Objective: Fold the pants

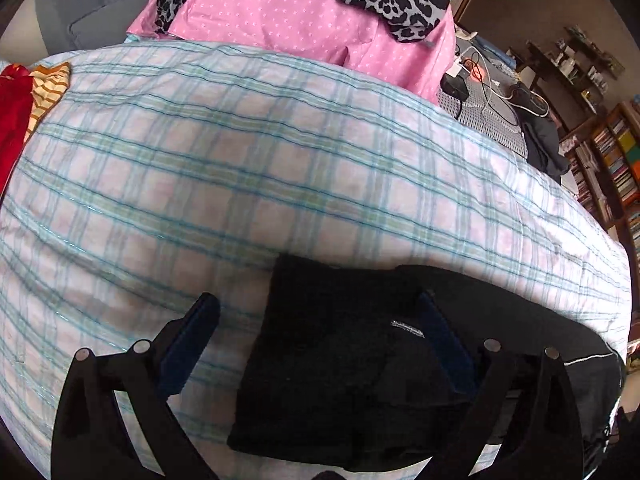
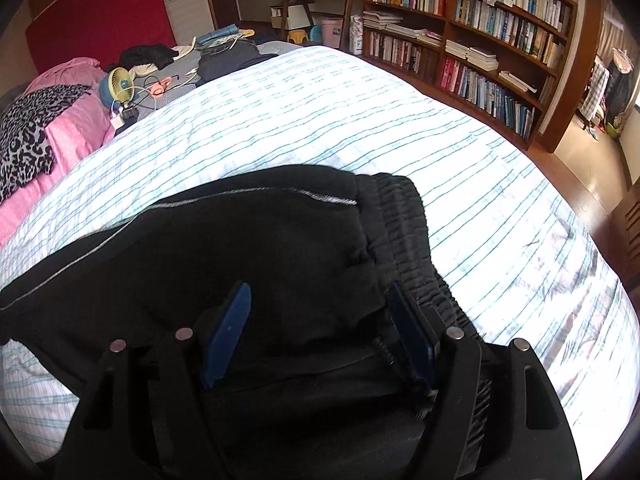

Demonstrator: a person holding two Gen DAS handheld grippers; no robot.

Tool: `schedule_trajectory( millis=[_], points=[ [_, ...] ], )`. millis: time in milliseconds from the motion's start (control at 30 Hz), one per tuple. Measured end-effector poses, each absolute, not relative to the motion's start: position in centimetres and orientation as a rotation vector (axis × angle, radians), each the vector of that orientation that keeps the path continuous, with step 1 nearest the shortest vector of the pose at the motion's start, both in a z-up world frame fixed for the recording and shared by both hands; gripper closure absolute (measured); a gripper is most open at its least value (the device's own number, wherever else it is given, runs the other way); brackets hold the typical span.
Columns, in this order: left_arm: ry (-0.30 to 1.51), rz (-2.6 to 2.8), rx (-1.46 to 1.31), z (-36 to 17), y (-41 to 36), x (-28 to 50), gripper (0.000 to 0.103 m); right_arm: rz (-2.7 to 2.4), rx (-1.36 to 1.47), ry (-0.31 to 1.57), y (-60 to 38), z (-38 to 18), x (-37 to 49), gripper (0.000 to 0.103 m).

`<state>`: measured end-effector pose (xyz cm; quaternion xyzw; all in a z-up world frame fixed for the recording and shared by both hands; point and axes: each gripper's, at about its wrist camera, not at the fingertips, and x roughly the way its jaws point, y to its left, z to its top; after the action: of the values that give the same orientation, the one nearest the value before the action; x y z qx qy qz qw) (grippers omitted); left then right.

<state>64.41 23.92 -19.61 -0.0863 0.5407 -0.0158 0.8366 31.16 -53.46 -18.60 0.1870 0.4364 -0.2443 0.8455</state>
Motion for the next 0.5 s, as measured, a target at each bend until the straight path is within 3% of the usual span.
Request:
schedule_trajectory(
  millis=[167, 267, 333, 433, 500],
  points=[
    [1.140, -0.125, -0.013, -20.1, 20.4, 63.3, 0.009, -0.616, 0.435, 0.911, -58.9, -17.9, 32.0, 0.030],
    [1.127, -0.118, -0.021, -19.9, 20.2, 63.5, 0.024, -0.630, 0.517, 0.911, -62.3, -18.2, 32.7, 0.030],
    [1.116, -0.097, -0.086, -19.5, 21.1, 63.6, 0.045, -0.610, 0.598, 0.905, -63.9, -18.9, 32.8, 0.030],
    [1.105, -0.074, -0.205, -19.1, 22.7, 63.8, 0.062, -0.592, 0.701, 0.936, -65.5, -20.6, 33.6, 0.030],
    [1.094, -0.073, -0.210, -18.8, 22.8, 63.6, 0.067, -0.559, 0.784, 0.955, -66.1, -22.1, 34.1, 0.030]
  ],
)
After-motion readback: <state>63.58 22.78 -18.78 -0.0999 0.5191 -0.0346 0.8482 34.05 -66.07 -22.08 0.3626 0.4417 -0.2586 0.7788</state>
